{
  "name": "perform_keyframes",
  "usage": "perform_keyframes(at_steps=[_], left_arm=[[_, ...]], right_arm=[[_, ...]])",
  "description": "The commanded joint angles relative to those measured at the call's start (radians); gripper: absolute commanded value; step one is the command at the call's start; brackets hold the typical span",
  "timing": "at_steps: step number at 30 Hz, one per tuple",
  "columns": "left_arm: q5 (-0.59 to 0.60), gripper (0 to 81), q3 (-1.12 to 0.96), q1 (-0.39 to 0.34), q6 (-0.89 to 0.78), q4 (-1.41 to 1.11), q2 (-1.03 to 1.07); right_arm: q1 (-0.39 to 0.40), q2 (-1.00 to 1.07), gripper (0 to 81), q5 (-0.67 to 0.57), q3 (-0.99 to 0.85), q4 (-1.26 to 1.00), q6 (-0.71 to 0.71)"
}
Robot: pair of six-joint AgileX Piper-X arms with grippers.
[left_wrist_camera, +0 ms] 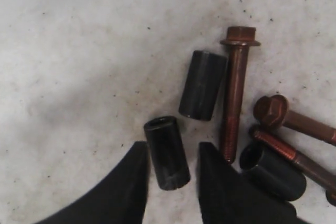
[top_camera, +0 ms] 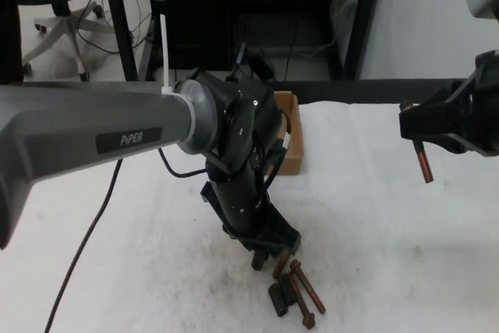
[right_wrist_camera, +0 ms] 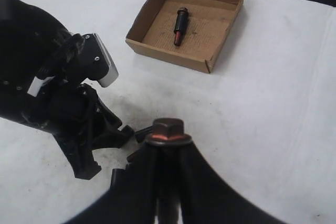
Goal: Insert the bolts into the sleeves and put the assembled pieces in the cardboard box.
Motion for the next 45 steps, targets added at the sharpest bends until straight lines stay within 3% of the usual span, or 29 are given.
perform_keyframes(at_steps=[1, 30, 32, 35, 36, 45], left_arm=[[-0.019, 30.1, -0.009, -0.005, -0.005, -0.028, -0.005], [0.003, 29.9, -0.009, -0.005, -0.008, 0.01, 0.063], [0.002, 24.7, -0.009, -0.005, -0.006, 0.01, 0.066], [0.002, 2.9, -0.009, -0.005, 0.001, 0.007, 0.065], [0.002, 0.3, -0.009, -0.005, 0.008, 0.004, 0.065], [0.002, 0.2, -0.016, -0.002, 0.007, -0.06, -0.049]], right_arm=[[-0.002, -0.01, 0.8, -0.007, -0.006, -0.012, -0.003], [-0.002, -0.007, 0.8, -0.007, -0.006, -0.012, -0.003], [-0.002, -0.007, 0.8, -0.007, -0.006, -0.012, -0.003], [-0.002, -0.007, 0.8, -0.007, -0.006, -0.012, -0.003], [-0.002, -0.007, 0.8, -0.007, -0.006, -0.012, -0.003], [-0.002, -0.007, 0.8, -0.007, -0.006, -0.053, 0.003]])
